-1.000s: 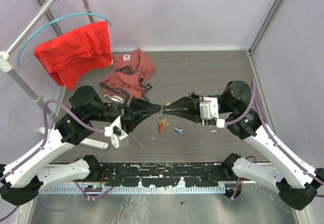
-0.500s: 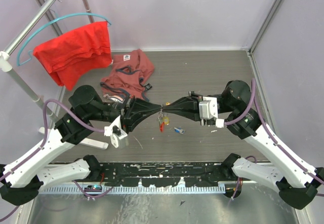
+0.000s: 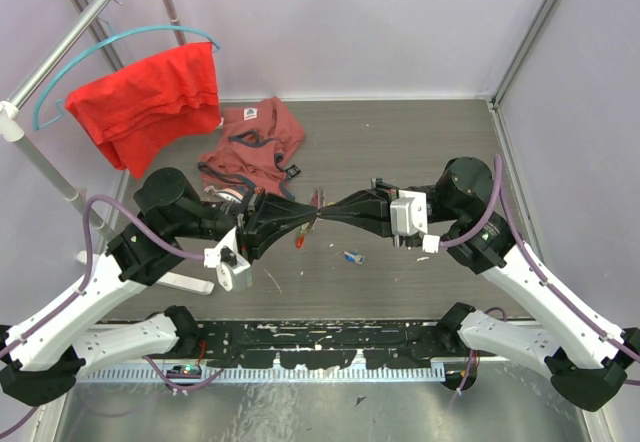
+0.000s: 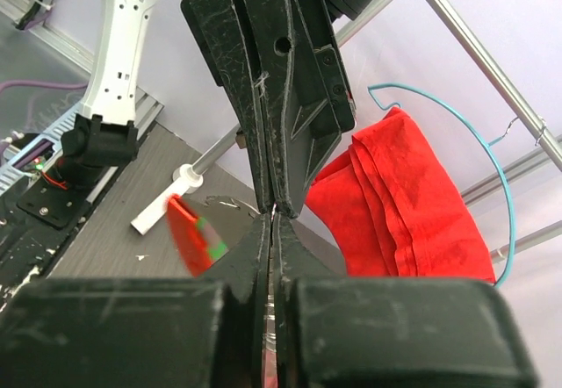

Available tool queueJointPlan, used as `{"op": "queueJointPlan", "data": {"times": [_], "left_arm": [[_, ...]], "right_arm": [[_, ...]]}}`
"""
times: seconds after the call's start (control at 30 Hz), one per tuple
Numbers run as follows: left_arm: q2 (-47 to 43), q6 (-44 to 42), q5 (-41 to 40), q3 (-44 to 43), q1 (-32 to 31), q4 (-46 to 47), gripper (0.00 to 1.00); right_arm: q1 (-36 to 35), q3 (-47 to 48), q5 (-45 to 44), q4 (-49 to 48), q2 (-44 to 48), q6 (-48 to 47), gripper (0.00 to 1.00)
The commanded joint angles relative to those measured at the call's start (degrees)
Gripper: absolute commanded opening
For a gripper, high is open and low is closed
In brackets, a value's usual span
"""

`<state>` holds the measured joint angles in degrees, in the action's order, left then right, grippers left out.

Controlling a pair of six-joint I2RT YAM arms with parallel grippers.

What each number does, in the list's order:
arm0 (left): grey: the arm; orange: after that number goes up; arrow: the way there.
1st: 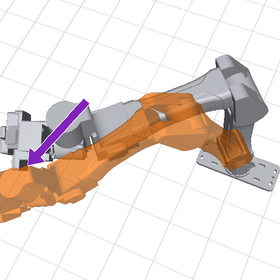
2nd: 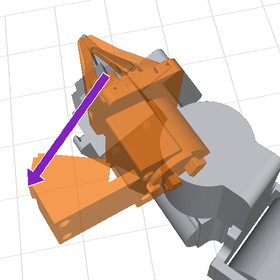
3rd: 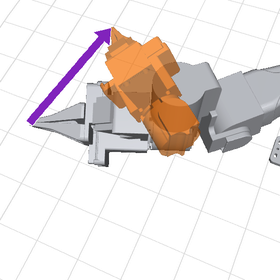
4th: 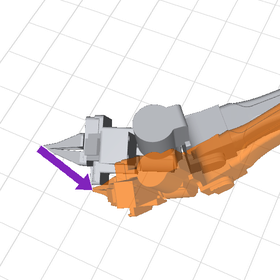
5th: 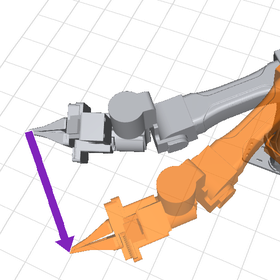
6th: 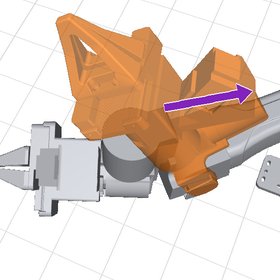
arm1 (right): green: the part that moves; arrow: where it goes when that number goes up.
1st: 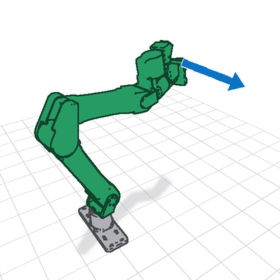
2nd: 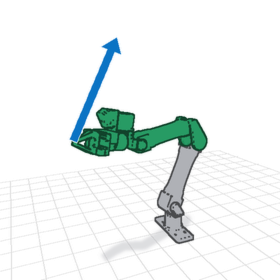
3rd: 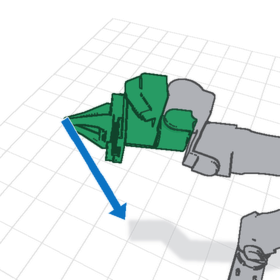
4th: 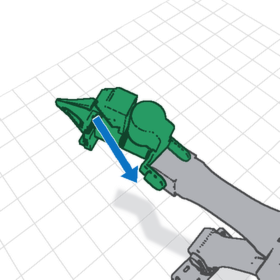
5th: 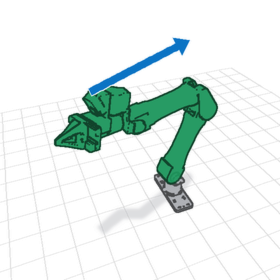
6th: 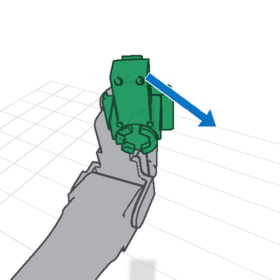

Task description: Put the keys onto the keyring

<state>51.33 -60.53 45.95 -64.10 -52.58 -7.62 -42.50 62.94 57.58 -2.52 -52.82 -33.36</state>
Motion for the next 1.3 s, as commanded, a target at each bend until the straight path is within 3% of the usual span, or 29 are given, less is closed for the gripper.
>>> {"op": "queueJointPlan", "data": {"times": [0.0,0.2,0.5,0.93,1.27], "left_arm": [[-0.5,0.4,2.1,-1.9,-0.2,2.5,0.0],[-1.1,1.5,1.9,-1.1,-0.2,4.3,0.15],[-1.8,2.3,1.8,-0.6,-0.3,4.9,0.22],[-4.0,4.4,0.7,1.3,-0.2,4.9,0.27],[-2.8,7.0,1.7,2.7,-0.3,9.3,0.27]], "right_arm": [[-0.5,2.3,-2.7,-0.8,-0.6,-2.0,0.01],[-0.6,3.1,-4.5,3.0,0.6,-6.3,0.01],[-0.5,4.3,-2.1,5.7,1.2,-10.8,0.01],[-0.5,3.4,-3.2,4.6,4.2,-18.8,0.01],[-0.5,2.1,0.4,-2.7,4.9,-15.4,0.01]]}}
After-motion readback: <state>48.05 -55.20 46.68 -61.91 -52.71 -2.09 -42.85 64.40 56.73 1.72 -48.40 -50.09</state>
